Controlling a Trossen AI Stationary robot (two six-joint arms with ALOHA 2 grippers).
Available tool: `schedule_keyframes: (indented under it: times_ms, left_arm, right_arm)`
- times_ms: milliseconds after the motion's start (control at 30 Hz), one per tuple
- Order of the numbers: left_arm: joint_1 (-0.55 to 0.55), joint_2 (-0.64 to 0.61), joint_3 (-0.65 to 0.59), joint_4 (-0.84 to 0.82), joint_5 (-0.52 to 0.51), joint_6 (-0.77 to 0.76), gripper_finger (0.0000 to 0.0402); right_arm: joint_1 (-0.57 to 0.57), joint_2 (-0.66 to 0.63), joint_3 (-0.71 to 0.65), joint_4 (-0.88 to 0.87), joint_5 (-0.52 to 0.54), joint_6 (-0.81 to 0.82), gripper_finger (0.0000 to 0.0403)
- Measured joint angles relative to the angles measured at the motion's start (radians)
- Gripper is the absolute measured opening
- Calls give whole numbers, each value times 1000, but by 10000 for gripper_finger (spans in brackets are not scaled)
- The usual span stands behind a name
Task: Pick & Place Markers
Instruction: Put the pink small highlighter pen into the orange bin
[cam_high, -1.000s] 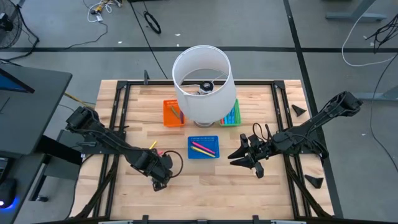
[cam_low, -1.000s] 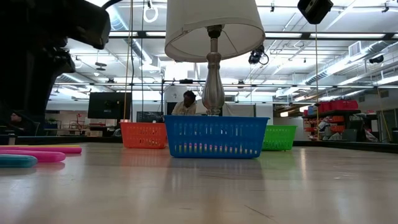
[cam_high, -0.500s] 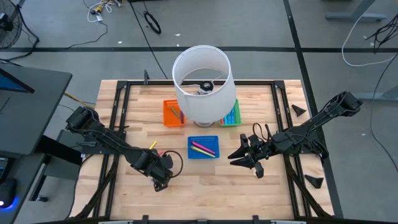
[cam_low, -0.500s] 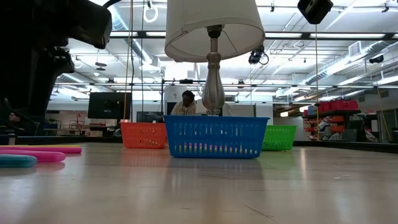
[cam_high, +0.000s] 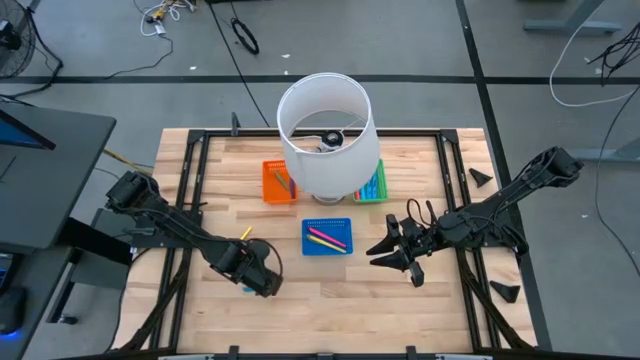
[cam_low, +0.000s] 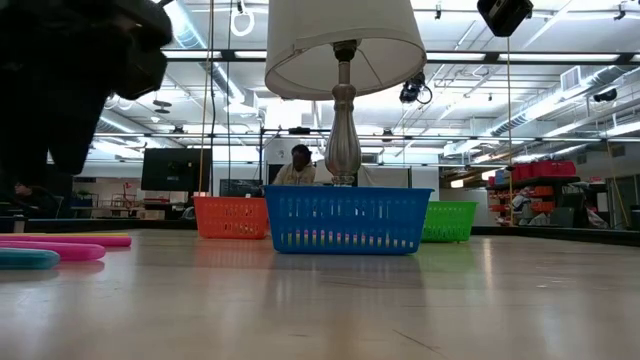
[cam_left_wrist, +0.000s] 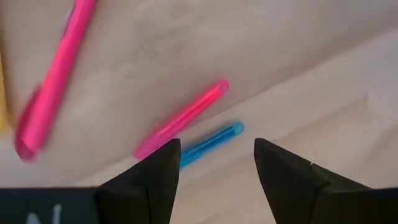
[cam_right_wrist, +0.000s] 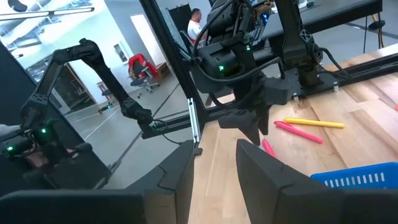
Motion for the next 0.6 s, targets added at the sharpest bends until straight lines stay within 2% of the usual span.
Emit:
schedule_keyframes:
  times_ms: [133, 400, 600]
  left_arm:
    - [0, 0, 0, 23, -14, -179, 210]
    - [1, 0, 0, 106, -10, -269, 210]
    - [1, 0, 0, 211, -61, -461, 210]
  right_arm:
    - [0, 0, 0, 0, 0, -1, 119]
    - [0, 0, 0, 0, 0, -16, 119]
    - [0, 0, 0, 0, 0, -27, 119]
